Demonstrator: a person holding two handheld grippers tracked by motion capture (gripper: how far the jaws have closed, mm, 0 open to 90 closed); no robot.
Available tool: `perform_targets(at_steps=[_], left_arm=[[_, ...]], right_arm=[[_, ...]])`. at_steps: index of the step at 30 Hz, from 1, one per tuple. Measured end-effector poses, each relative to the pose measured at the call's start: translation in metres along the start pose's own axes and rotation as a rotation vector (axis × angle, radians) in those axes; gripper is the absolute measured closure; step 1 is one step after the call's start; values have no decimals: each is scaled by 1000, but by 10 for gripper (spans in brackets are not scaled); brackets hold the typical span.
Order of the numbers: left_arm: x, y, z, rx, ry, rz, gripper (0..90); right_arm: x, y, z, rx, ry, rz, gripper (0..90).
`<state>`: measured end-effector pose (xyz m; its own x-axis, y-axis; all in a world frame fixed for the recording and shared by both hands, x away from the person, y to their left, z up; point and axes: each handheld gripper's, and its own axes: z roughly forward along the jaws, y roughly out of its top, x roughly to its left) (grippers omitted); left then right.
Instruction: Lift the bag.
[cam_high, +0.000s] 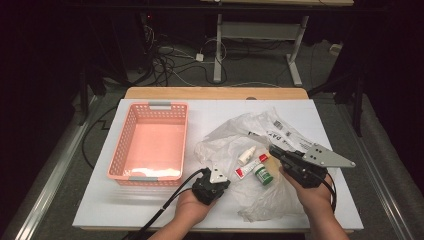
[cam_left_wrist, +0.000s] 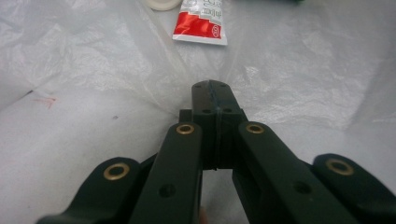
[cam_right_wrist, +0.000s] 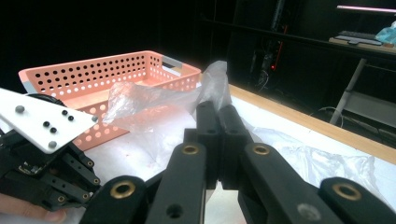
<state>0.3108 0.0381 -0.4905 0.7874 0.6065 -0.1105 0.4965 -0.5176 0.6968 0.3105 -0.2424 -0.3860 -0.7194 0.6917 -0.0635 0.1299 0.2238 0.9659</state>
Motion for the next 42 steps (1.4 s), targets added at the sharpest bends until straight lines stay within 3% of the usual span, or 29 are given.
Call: perform_targets(at_steps=[2,7,13,21,24,27,29,35,37,40,41,42], left_arm=[[0,-1,-2,-18,6,-8,885],[2,-8,-11,-132,-2,-21,886],[3,-12,-19,-220,-8,-29,886],[1,-5,-35,-305,-1,-17,887],[0,-2,-44,-343,17,12,886],[-1,-1,-46,-351,17,16,886],[-1,-1,-44,-334,17,14,886],[2,-7,-31,-215,52,21,882],[2,-9,-28,-185,38,29,858],[8,-10,-17,-61,-9,-12,505],[9,-10,-12,-8,-3,-26,413],[11,-9,-11,4,-8,-31,342]], right_arm=[[0,0,-1,1,-1,3,897],[-1,0,-1,-4,-5,5,897],[-3,0,-2,-9,-10,7,897],[-5,2,-4,-20,-21,15,897],[-6,2,-4,-22,-25,12,897],[-6,2,-4,-20,-26,9,898],[-5,1,-3,-15,-22,12,897],[-3,-2,-4,-8,-11,4,897],[-3,-2,-5,-12,-9,2,897],[-3,-2,-4,-10,-6,4,897],[-2,-2,-3,-7,-4,5,897],[-2,-2,-3,-6,-4,4,897]])
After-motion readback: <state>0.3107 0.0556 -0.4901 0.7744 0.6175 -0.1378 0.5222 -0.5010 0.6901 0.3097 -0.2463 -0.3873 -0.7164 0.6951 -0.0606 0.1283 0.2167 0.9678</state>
